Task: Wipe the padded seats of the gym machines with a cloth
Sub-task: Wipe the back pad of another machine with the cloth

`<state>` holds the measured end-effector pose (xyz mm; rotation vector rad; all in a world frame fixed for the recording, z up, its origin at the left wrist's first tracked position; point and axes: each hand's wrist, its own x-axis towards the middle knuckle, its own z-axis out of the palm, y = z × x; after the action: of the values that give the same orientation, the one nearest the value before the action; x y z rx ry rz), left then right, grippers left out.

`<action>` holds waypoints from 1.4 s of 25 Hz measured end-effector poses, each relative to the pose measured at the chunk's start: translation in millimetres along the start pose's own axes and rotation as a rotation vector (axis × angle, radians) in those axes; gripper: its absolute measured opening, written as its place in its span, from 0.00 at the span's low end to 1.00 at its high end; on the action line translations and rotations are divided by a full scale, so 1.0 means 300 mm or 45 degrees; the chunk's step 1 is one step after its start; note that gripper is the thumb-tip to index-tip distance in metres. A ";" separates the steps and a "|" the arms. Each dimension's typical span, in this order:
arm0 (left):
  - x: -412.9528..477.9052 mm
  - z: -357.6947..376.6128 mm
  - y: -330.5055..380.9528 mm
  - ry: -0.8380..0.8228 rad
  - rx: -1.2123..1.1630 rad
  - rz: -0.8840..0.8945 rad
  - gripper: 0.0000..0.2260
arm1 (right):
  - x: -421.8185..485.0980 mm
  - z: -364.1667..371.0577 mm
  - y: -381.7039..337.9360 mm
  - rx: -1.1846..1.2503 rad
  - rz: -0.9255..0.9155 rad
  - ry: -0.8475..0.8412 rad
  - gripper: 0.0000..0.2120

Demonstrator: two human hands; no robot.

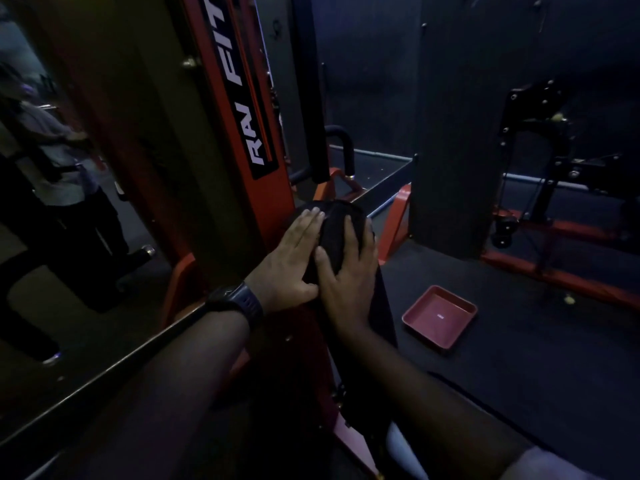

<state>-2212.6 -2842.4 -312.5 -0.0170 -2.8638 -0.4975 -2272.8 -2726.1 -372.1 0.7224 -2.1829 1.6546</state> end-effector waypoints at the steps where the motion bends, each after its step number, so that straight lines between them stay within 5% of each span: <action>1: 0.001 -0.002 -0.005 -0.014 0.021 0.009 0.51 | 0.037 -0.003 0.027 0.035 -0.007 0.015 0.33; 5: 0.012 0.000 -0.013 -0.015 0.037 0.050 0.51 | 0.088 0.001 0.022 0.244 0.431 0.172 0.32; 9: 0.014 -0.006 -0.032 -0.036 0.056 0.105 0.52 | 0.008 0.006 0.037 -0.047 -0.264 0.010 0.31; 13: 0.017 -0.005 -0.032 -0.027 0.051 0.079 0.53 | 0.080 0.006 0.005 0.215 0.393 0.158 0.31; 16: 0.015 -0.001 -0.033 -0.030 0.067 0.093 0.53 | -0.017 0.011 0.037 -0.104 -0.295 -0.011 0.32; 17: 0.016 -0.002 -0.036 -0.034 0.071 0.086 0.53 | 0.010 0.002 0.067 -0.113 -0.319 -0.017 0.32; 20: 0.022 0.004 -0.041 -0.026 0.074 0.071 0.54 | 0.094 -0.002 0.048 0.206 0.440 0.122 0.32; 21: 0.022 0.007 -0.041 -0.024 0.078 0.075 0.54 | 0.073 0.005 0.023 0.142 0.409 0.117 0.32; 24: 0.022 0.009 -0.044 -0.026 0.098 0.106 0.53 | -0.003 -0.002 0.072 -0.159 -0.401 -0.070 0.33; 25: 0.023 0.006 -0.046 -0.030 0.098 0.112 0.53 | 0.033 -0.014 0.094 -0.126 -0.337 -0.049 0.33; 28: 0.025 0.008 -0.049 -0.012 0.087 0.110 0.52 | 0.102 0.001 0.023 0.174 0.481 0.137 0.31; 32: 0.025 0.002 -0.055 -0.011 0.118 0.102 0.51 | 0.055 -0.010 0.060 -0.143 -0.353 -0.047 0.32; 35: 0.029 -0.007 -0.067 0.005 0.098 0.126 0.52 | 0.185 -0.024 0.054 0.240 0.357 0.106 0.29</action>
<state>-2221.5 -2862.2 -315.1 -0.1434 -2.8587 -0.3667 -2328.1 -2727.3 -354.0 0.3961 -2.1686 2.0102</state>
